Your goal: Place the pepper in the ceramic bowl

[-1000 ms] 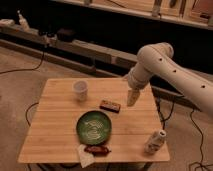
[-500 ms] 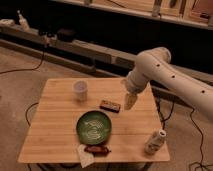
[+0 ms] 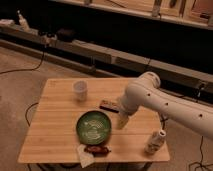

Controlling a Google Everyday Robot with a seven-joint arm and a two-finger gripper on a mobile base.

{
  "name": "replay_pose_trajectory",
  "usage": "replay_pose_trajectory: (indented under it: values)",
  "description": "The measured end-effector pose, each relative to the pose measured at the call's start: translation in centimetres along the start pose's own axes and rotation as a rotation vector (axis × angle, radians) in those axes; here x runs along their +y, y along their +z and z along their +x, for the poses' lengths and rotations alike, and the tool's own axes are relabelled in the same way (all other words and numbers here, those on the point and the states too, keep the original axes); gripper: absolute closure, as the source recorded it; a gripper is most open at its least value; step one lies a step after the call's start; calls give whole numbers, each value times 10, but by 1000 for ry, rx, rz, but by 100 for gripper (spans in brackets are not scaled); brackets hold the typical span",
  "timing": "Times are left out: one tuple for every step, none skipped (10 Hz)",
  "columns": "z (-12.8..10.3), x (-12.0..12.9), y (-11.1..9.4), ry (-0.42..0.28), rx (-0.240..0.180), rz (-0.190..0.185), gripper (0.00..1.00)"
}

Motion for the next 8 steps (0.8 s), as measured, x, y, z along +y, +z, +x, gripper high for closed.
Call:
replay_pose_trajectory:
  values:
    - [-2, -13, 8, 25, -3, 26, 20]
    - [-5, -24, 14, 45, -6, 50, 20]
    - [-8, -33, 19, 58, -9, 72, 20]
    - [-9, -40, 22, 65, -13, 91, 20]
    - [-12, -47, 26, 66, -20, 105, 20]
    - [-14, -52, 31, 62, -20, 113, 20]
    - [-13, -60, 40, 45, -14, 128, 20]
    - [-11, -67, 50, 28, -9, 147, 20]
